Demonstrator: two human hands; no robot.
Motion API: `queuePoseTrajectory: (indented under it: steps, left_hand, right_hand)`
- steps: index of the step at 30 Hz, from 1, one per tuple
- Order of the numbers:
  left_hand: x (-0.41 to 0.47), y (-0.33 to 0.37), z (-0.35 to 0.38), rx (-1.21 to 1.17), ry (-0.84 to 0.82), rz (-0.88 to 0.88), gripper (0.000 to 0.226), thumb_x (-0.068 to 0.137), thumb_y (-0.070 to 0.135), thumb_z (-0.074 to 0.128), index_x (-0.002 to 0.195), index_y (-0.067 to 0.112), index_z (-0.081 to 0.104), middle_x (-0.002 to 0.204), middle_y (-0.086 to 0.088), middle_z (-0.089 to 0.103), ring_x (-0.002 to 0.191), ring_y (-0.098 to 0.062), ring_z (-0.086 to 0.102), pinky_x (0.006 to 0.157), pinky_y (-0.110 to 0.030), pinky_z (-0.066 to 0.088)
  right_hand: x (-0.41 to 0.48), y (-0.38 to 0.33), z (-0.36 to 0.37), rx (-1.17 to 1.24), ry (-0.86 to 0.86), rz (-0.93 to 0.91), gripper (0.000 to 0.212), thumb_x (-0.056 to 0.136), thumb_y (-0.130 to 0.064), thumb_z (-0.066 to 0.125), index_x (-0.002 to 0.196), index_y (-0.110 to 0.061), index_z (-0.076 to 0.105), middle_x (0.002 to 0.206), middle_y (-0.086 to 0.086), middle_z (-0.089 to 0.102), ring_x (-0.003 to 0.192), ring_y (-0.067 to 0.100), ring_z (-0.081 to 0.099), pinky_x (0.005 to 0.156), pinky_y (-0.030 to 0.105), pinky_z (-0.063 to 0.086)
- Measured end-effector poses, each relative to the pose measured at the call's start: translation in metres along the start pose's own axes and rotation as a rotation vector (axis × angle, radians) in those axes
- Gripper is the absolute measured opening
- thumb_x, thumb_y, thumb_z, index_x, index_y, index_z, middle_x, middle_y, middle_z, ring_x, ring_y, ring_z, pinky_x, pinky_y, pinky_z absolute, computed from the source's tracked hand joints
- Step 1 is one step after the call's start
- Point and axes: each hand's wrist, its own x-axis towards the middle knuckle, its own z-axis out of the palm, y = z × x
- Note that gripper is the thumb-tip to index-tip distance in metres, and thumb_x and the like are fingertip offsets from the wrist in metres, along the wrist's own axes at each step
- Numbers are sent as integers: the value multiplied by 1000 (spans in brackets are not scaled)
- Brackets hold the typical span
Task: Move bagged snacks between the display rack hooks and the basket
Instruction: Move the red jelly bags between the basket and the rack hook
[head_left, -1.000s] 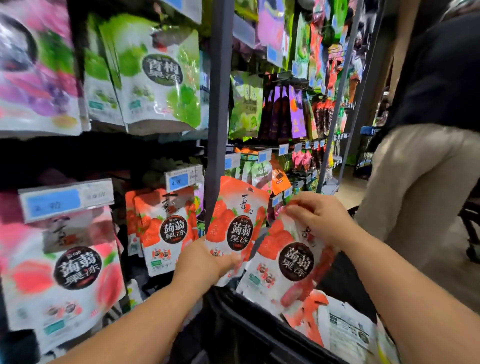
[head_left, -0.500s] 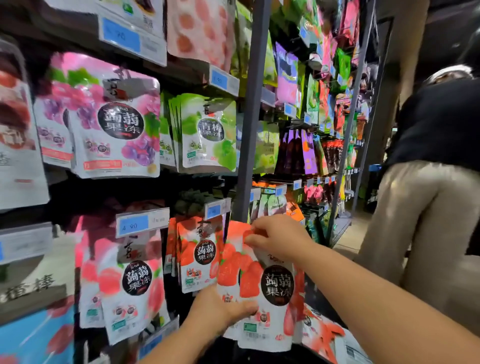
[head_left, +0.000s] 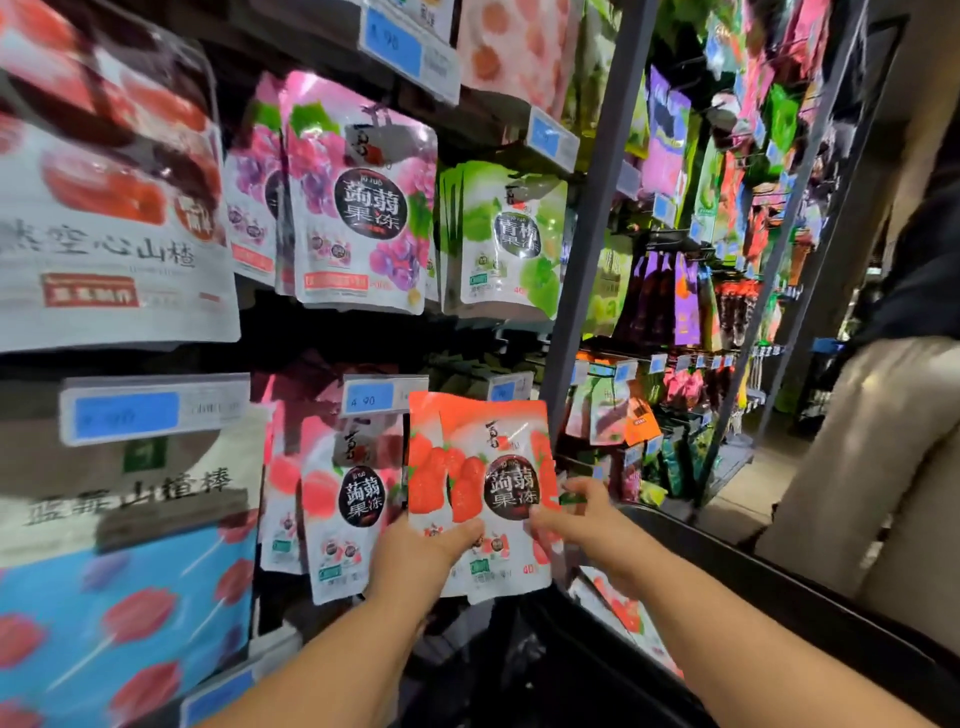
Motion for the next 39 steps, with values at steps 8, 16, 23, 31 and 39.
queuePoseTrajectory:
  steps: [8, 16, 23, 31, 39]
  left_hand:
    - [-7, -26, -10, 89, 50, -50, 30, 72, 31, 86, 78, 38, 58, 80, 19, 63, 84, -17, 60, 75, -27, 41]
    - [16, -48, -12, 236, 72, -44, 34, 69, 41, 85, 94, 40, 63, 91, 9, 69, 85, -16, 61, 71, -26, 42]
    - [18, -73, -15, 213, 322, -126, 56, 66, 52, 84, 108, 20, 66, 89, -1, 70, 89, -29, 62, 68, -31, 42]
    - [9, -75, -12, 242, 292, -95, 48, 63, 52, 84, 96, 21, 68, 75, 6, 66, 73, -19, 57, 62, -30, 39]
    - [14, -72, -15, 218, 238, -102, 42, 65, 46, 85, 100, 31, 68, 83, 19, 66, 77, 6, 53, 61, -16, 39]
  right_hand:
    - [29, 32, 26, 49, -260, 64, 75, 65, -31, 89, 128, -11, 54, 118, 14, 70, 107, 33, 68, 93, 50, 54]
    - [73, 53, 2, 239, -130, 90, 44, 86, -1, 70, 126, -1, 50, 114, 21, 70, 101, 38, 69, 79, 45, 60]
    - [101, 59, 21, 272, -113, 82, 53, 79, -7, 79, 123, -6, 51, 117, 20, 69, 106, 40, 67, 90, 56, 55]
    - [107, 73, 24, 281, -76, -3, 63, 67, -21, 87, 118, -9, 52, 118, 22, 66, 105, 39, 67, 92, 57, 54]
    - [119, 81, 18, 287, -120, -64, 65, 66, -22, 83, 121, -12, 50, 112, 14, 72, 101, 35, 70, 92, 58, 54]
